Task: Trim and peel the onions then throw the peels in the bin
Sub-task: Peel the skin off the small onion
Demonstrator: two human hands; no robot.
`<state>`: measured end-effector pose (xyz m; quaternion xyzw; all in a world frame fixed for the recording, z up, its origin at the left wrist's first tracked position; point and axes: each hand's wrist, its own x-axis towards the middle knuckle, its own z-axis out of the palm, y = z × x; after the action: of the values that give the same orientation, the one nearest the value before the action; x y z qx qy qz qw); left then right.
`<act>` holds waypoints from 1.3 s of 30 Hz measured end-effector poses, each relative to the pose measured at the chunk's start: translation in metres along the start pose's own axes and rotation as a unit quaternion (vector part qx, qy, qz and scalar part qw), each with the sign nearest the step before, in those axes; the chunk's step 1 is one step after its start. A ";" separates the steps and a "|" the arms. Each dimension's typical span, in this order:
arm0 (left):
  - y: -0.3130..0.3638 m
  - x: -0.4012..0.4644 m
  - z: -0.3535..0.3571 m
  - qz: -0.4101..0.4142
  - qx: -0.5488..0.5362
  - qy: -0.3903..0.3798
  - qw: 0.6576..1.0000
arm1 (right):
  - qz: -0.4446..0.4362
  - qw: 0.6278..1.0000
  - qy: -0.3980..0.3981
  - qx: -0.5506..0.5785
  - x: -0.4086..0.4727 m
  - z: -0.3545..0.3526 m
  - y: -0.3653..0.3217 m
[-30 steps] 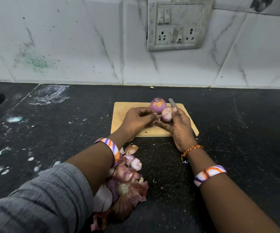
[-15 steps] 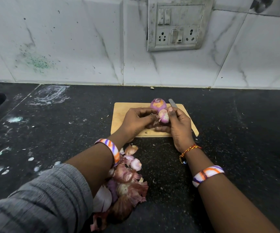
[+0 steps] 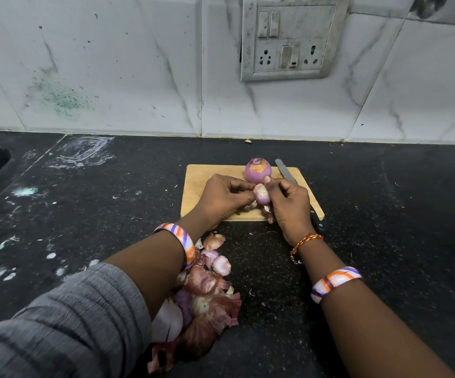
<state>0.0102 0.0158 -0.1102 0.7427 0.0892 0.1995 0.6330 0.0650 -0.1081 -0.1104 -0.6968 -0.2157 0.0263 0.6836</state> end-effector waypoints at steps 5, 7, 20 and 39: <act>-0.001 0.001 0.000 0.002 0.001 0.023 1.000 | -0.012 1.000 0.001 -0.016 0.001 -0.001 0.004; 0.000 0.001 0.000 -0.014 -0.020 0.030 0.999 | -0.004 1.000 0.002 -0.003 0.001 0.000 0.004; 0.003 -0.001 -0.004 -0.009 -0.018 -0.072 0.997 | -0.005 1.000 0.005 -0.003 0.001 -0.001 0.006; 0.004 -0.002 -0.003 -0.013 0.008 -0.021 1.000 | -0.032 0.997 -0.007 -0.064 0.005 -0.001 0.011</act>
<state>0.0067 0.0172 -0.1061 0.7508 0.0870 0.1750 0.6309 0.0727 -0.1074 -0.1202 -0.7316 -0.2434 -0.0045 0.6367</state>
